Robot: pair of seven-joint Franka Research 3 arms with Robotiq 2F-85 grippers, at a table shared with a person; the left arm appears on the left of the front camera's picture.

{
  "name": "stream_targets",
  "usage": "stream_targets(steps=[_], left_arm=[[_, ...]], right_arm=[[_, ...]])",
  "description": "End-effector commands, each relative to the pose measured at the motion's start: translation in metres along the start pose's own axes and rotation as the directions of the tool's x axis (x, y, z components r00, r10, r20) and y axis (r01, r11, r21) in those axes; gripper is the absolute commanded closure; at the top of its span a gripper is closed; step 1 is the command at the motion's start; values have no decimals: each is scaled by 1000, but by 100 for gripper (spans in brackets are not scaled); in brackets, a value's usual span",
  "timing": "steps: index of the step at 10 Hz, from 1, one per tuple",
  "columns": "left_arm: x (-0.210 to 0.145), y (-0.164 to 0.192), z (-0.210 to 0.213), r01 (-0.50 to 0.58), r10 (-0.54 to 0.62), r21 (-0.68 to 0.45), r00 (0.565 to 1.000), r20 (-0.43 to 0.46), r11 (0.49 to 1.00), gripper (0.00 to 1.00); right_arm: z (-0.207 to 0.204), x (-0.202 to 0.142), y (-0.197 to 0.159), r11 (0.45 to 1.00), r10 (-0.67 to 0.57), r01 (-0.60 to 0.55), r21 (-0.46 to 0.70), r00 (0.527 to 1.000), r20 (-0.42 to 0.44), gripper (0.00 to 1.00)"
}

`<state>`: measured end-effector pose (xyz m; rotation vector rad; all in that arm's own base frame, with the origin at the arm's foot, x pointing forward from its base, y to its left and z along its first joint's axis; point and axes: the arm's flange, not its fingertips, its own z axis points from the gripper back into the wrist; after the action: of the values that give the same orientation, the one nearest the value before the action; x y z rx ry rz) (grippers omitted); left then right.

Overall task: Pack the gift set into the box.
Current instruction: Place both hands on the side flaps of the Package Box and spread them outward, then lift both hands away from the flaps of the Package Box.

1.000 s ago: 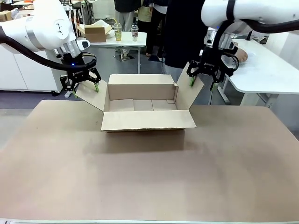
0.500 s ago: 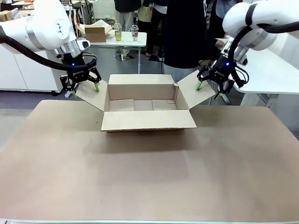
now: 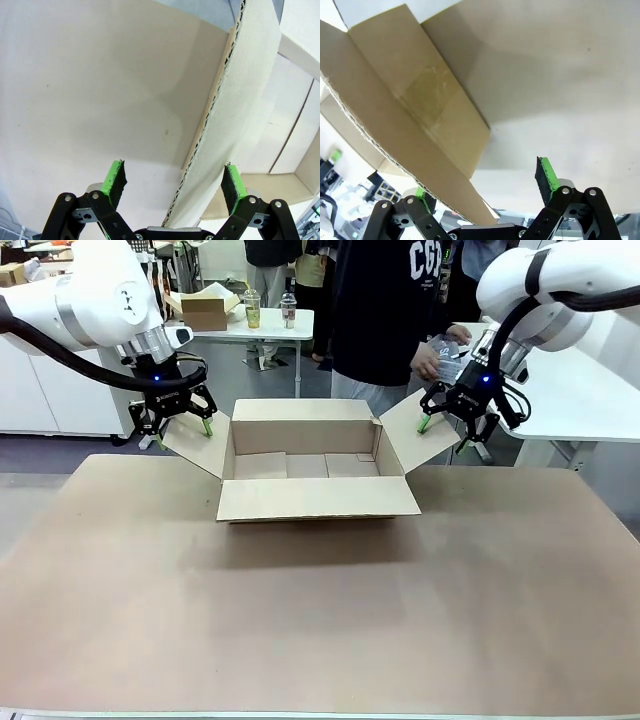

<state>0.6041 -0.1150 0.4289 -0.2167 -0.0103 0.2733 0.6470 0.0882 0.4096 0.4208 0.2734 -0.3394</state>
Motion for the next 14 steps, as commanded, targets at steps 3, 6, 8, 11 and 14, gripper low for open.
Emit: stream_targets(steps=[3, 6, 8, 11, 14], left_arm=[[0, 1, 2, -12, 12, 18, 1000, 7, 1000, 0], [0, 1, 2, -12, 12, 18, 1000, 7, 1000, 0], [0, 1, 2, -12, 12, 18, 1000, 7, 1000, 0], [0, 1, 2, -12, 12, 18, 1000, 7, 1000, 0], [0, 1, 2, -12, 12, 18, 1000, 7, 1000, 0]], right_arm=[[4, 1, 1, 1000, -7, 7, -27, 1000, 5, 0], [4, 1, 1, 1000, -7, 7, -27, 1000, 5, 0], [4, 1, 1, 1000, -7, 7, -27, 1000, 5, 0], [4, 1, 1, 1000, -7, 7, -27, 1000, 5, 0], [4, 1, 1, 1000, -7, 7, -27, 1000, 5, 0]])
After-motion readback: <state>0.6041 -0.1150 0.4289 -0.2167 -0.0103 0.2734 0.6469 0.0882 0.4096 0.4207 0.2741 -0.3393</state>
